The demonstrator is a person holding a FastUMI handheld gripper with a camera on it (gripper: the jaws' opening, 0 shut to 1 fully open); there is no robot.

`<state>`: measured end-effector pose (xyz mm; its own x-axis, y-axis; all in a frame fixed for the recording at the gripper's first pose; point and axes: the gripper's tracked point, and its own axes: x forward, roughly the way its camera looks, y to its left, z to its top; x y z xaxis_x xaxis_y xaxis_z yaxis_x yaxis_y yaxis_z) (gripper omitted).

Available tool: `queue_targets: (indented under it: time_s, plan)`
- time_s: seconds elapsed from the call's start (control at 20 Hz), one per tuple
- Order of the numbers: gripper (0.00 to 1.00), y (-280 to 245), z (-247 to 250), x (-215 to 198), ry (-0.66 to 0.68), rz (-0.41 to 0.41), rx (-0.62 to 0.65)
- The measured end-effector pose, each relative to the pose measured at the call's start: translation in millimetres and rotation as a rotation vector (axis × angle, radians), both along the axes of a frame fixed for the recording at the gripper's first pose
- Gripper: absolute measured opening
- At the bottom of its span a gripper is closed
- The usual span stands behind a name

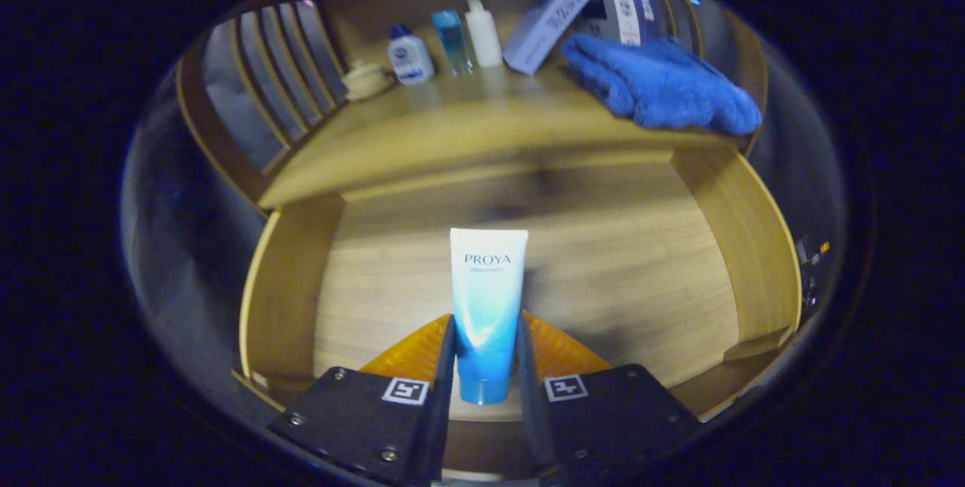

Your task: Pull open the drawer, take out the items inside it, and place them on the countertop above the cabinet.

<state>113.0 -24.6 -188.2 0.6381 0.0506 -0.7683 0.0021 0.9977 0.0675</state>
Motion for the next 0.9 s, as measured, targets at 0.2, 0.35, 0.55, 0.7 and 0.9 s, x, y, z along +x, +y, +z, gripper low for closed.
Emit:
queue_targets:
  time_s: [0.2,0.35,0.55,0.7,0.9]
  plan:
    - [0.42,-4,59,-11,-0.211,-0.005,0.041]
    - [0.41,-9,100,-8,-0.389,-0.028,0.036]
    - [0.41,-14,166,3,-0.552,-0.025,0.021]
    - [0.41,4,178,28,-0.613,-0.006,-0.007]
    - [0.41,11,174,60,-0.605,-0.050,-0.001]
